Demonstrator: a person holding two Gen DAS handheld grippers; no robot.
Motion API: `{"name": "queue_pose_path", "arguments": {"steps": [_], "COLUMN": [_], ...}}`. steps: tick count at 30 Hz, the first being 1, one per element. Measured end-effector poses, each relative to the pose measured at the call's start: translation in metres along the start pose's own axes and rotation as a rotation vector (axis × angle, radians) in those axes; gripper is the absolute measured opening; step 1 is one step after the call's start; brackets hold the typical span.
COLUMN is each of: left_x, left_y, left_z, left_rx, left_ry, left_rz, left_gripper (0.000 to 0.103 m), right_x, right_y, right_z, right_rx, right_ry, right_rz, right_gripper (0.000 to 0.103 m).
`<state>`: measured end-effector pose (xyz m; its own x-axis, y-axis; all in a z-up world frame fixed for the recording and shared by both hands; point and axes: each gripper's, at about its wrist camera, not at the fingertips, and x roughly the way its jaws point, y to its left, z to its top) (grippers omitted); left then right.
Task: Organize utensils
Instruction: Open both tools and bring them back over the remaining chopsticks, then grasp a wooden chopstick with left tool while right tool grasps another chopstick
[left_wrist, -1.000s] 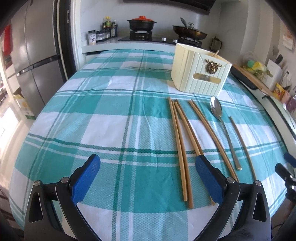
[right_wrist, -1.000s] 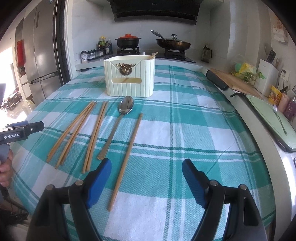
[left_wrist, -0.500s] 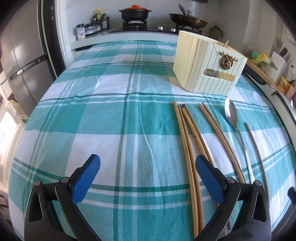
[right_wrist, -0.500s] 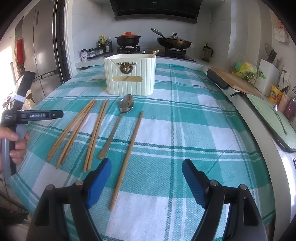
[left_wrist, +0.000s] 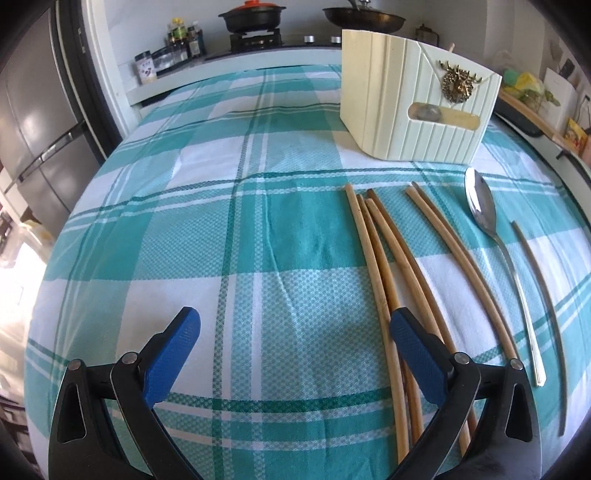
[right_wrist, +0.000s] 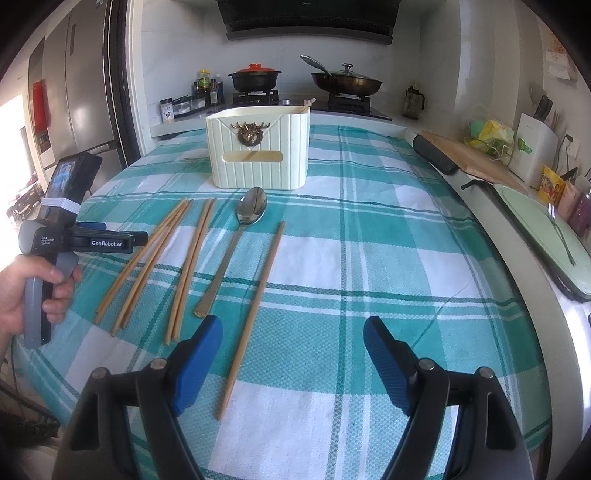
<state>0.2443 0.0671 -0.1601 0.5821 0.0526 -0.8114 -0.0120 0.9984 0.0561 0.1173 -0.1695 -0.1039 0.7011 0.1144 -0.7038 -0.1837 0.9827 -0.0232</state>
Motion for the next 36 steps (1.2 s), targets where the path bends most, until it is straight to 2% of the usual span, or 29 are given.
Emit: {"name": "queue_pose_path", "arguments": {"steps": [4, 7, 10, 14, 15, 17, 18, 19, 22, 25, 31, 35, 36], "left_x": [0.011, 0.014, 0.011, 0.002, 0.001, 0.002, 0.003, 0.005, 0.013, 0.022, 0.038, 0.044, 0.045], "left_y": [-0.001, 0.005, 0.003, -0.004, -0.005, -0.006, -0.006, -0.006, -0.006, -0.007, -0.013, -0.013, -0.013], "left_z": [0.005, 0.007, 0.004, -0.003, -0.003, -0.001, 0.001, 0.004, 0.015, 0.031, 0.055, 0.067, 0.069], "left_rx": [0.019, -0.013, -0.004, 0.049, 0.061, 0.072, 0.074, 0.076, 0.093, 0.103, 0.128, 0.115, 0.113], "left_ry": [0.023, 0.036, 0.047, 0.05, 0.052, 0.057, 0.059, 0.06, 0.066, 0.088, 0.126, 0.143, 0.145], "left_rz": [0.035, 0.005, -0.007, -0.039, -0.052, -0.068, -0.076, -0.085, -0.116, -0.156, -0.178, -0.184, -0.179], "left_gripper": [0.103, 0.103, 0.101, 0.092, 0.089, 0.086, 0.084, 0.084, 0.082, 0.074, 0.064, 0.052, 0.044], "right_x": [0.001, 0.007, 0.022, 0.052, 0.06, 0.078, 0.086, 0.09, 0.107, 0.125, 0.153, 0.165, 0.167], "right_y": [0.002, 0.001, 0.002, 0.012, 0.016, 0.022, 0.024, 0.025, 0.025, 0.018, 0.01, 0.012, 0.013], "right_z": [0.002, 0.006, 0.012, 0.02, 0.021, 0.024, 0.025, 0.028, 0.045, 0.063, 0.092, 0.103, 0.105], "right_rx": [-0.011, -0.001, 0.019, -0.021, -0.035, -0.057, -0.06, -0.066, -0.068, -0.037, 0.009, 0.013, 0.005], "right_ry": [0.009, 0.044, 0.091, 0.167, 0.189, 0.239, 0.26, 0.264, 0.277, 0.294, 0.339, 0.357, 0.356], "right_rz": [-0.003, 0.017, 0.08, 0.093, 0.094, 0.11, 0.116, 0.114, 0.11, 0.118, 0.165, 0.17, 0.155], "right_gripper": [0.081, 0.081, 0.081, 0.079, 0.073, 0.054, 0.039, 0.036, 0.035, 0.031, 0.03, 0.03, 0.025]}}
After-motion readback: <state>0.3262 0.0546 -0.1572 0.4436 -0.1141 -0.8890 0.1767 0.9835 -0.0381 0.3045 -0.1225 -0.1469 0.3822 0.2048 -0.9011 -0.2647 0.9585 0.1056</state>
